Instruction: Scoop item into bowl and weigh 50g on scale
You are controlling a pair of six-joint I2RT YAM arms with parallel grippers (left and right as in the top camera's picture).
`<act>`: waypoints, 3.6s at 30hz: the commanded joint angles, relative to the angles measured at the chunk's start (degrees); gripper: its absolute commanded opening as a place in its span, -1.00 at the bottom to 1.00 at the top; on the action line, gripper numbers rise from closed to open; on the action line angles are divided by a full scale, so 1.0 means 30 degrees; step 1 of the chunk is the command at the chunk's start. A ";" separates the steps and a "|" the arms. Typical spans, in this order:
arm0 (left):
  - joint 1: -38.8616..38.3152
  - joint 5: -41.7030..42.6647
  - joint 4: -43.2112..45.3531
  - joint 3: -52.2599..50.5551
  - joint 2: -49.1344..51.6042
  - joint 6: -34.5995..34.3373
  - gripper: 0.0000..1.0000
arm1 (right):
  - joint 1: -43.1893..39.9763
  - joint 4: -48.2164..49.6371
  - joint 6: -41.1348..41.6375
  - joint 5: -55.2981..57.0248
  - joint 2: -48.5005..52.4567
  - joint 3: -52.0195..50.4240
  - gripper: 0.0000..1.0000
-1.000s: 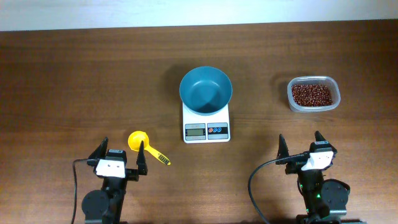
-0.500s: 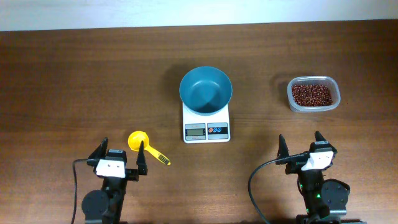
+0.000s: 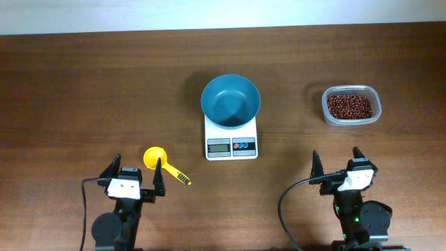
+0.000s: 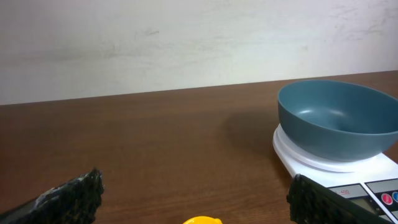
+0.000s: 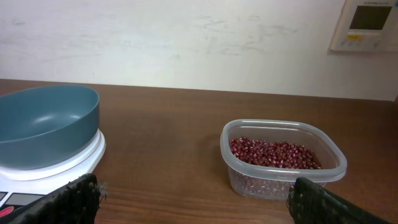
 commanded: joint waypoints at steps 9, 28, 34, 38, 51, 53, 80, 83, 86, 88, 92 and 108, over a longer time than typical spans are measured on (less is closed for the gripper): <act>-0.0036 -0.0627 -0.0044 -0.0189 -0.0168 0.0313 0.97 | 0.0153 -0.0029 0.0073 0.0168 -0.0109 -0.0160 0.97; -0.0036 -0.1756 -0.0168 -0.0182 -0.0168 0.0087 0.97 | 0.0153 -0.0029 0.0073 0.0168 -0.0109 -0.0160 0.97; -0.0036 -0.1756 -0.0168 -0.0182 -0.0160 -0.0532 0.97 | 0.0153 -0.0029 0.0073 0.0168 -0.0109 -0.0160 0.97; -0.0044 -0.1370 -0.0160 -0.0160 -0.0168 -0.1734 0.97 | 0.0153 -0.0029 0.0073 0.0168 -0.0109 -0.0160 0.97; -0.0036 0.1770 -0.3679 0.2047 -0.0168 -0.1887 0.97 | 0.0153 -0.0036 0.0073 0.0168 -0.0109 -0.0160 0.97; -0.0036 0.1770 -0.4240 0.2433 -0.0168 -0.1887 0.97 | 0.0153 -0.0029 0.0073 0.0168 -0.0109 -0.0160 0.97; -0.0036 0.1763 -1.4586 1.5365 0.8080 -0.2871 0.98 | 0.0153 -0.0029 0.0073 0.0168 -0.0109 -0.0160 0.97; -0.0036 0.1770 -1.6874 1.7996 1.0499 -0.2871 0.97 | 0.0153 -0.0036 0.0073 0.0168 -0.0109 -0.0160 0.97; -0.0036 0.1770 -1.9591 2.0917 1.2976 -0.2856 0.97 | 0.0153 -0.0036 0.0073 0.0168 -0.0109 -0.0160 0.98; -0.0036 0.1778 -2.1194 2.2425 1.4243 -0.2863 0.97 | 0.0153 -0.0036 0.0073 0.0168 -0.0109 -0.0160 0.97; -0.0036 0.1770 -2.2389 2.3125 1.5555 -0.2863 0.97 | 0.0153 -0.0036 0.0073 0.0168 -0.0109 -0.0160 0.97; -0.0036 0.2769 -2.3270 2.3125 1.6240 -0.2878 0.98 | 0.0153 -0.0036 0.0073 0.0168 -0.0109 -0.0160 0.97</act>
